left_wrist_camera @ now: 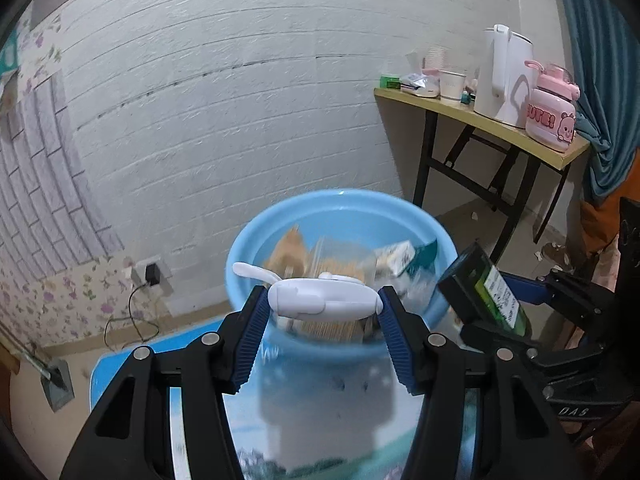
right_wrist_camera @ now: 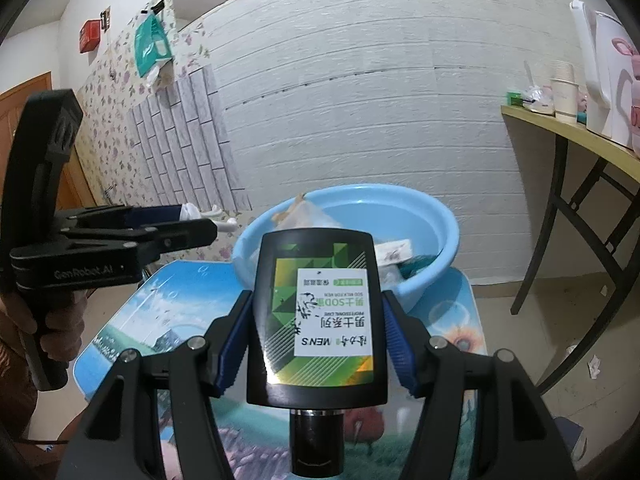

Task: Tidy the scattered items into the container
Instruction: 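Carry the hook and the MENS box over the basin with both tools, then open both tools to drop the hook and the box into the basin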

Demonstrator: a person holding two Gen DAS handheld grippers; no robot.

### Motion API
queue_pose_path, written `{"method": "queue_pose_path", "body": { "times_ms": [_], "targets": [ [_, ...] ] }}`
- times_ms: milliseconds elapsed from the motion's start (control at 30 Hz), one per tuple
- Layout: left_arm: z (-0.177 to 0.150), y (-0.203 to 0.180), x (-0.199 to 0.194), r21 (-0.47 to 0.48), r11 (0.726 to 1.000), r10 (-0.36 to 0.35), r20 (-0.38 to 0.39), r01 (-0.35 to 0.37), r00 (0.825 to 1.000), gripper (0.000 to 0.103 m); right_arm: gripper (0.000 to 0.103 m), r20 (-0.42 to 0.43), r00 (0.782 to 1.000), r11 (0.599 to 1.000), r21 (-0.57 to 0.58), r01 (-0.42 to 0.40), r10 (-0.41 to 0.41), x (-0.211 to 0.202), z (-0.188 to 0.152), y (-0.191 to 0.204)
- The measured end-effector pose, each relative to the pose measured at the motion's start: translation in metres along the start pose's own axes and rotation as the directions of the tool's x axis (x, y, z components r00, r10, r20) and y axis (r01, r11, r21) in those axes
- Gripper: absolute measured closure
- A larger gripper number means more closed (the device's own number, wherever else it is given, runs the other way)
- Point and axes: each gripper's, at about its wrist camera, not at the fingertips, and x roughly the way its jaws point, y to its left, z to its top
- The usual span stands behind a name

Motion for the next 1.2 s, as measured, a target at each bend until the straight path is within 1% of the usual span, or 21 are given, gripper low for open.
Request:
{"method": "queue_pose_path", "body": {
  "times_ms": [100,233,333,400,533,667,767,833,867,933,1067,1200],
  "targets": [
    [0.02,-0.009,0.016,0.032,0.999,0.002,0.003,-0.002,1.0,0.048,0.042,0.011,1.0,1.0,-0.003,0.008,-0.008,0.011,0.012,-0.009],
    [0.042,-0.016,0.041,0.061,0.998,0.006,0.011,-0.007,1.0,0.048,0.042,0.021,1.0,0.999,0.035,0.012,-0.013,0.025,0.024,-0.028],
    [0.053,-0.015,0.058,0.056,0.998,-0.002,0.002,0.001,1.0,0.048,0.042,0.02,1.0,0.999,0.046,0.016,-0.017,0.039,0.034,-0.04],
    [0.06,-0.015,0.073,0.051,0.998,-0.021,-0.013,0.021,1.0,0.048,0.042,0.016,1.0,0.999,0.045,0.02,-0.021,0.051,0.041,-0.047],
    [0.068,-0.01,0.1,0.036,0.999,-0.033,-0.044,0.034,0.999,0.048,0.042,0.007,1.0,0.998,0.062,0.016,-0.017,0.071,0.049,-0.058],
    [0.069,-0.007,0.122,0.041,0.999,-0.008,-0.072,0.011,0.997,0.048,0.042,-0.021,1.0,0.996,0.088,0.004,-0.003,0.092,0.048,-0.066],
    [0.063,-0.004,0.138,0.04,0.999,-0.001,-0.108,0.006,0.994,0.048,0.041,-0.071,0.997,0.995,0.098,0.009,-0.002,0.107,0.04,-0.069],
    [0.059,-0.003,0.145,0.037,0.999,0.001,-0.128,0.004,0.992,0.047,0.042,-0.065,0.997,0.998,0.044,0.044,-0.041,0.108,0.037,-0.064],
    [0.055,-0.003,0.15,0.043,0.999,0.007,-0.141,-0.001,0.99,0.047,0.042,-0.064,0.997,0.998,0.032,0.045,-0.043,0.108,0.037,-0.063],
    [0.052,-0.006,0.153,0.069,0.997,0.032,-0.134,-0.023,0.99,0.047,0.042,-0.057,0.997,0.999,0.02,0.045,-0.044,0.108,0.035,-0.061],
    [0.051,-0.008,0.155,0.076,0.997,0.031,-0.13,-0.021,0.991,0.047,0.041,-0.045,0.996,0.997,-0.027,0.073,-0.074,0.11,0.033,-0.055],
    [0.049,-0.01,0.156,0.085,0.996,0.042,-0.129,-0.031,0.991,0.047,0.041,-0.045,0.997,0.998,-0.02,0.057,-0.058,0.11,0.031,-0.06]
  ]
}}
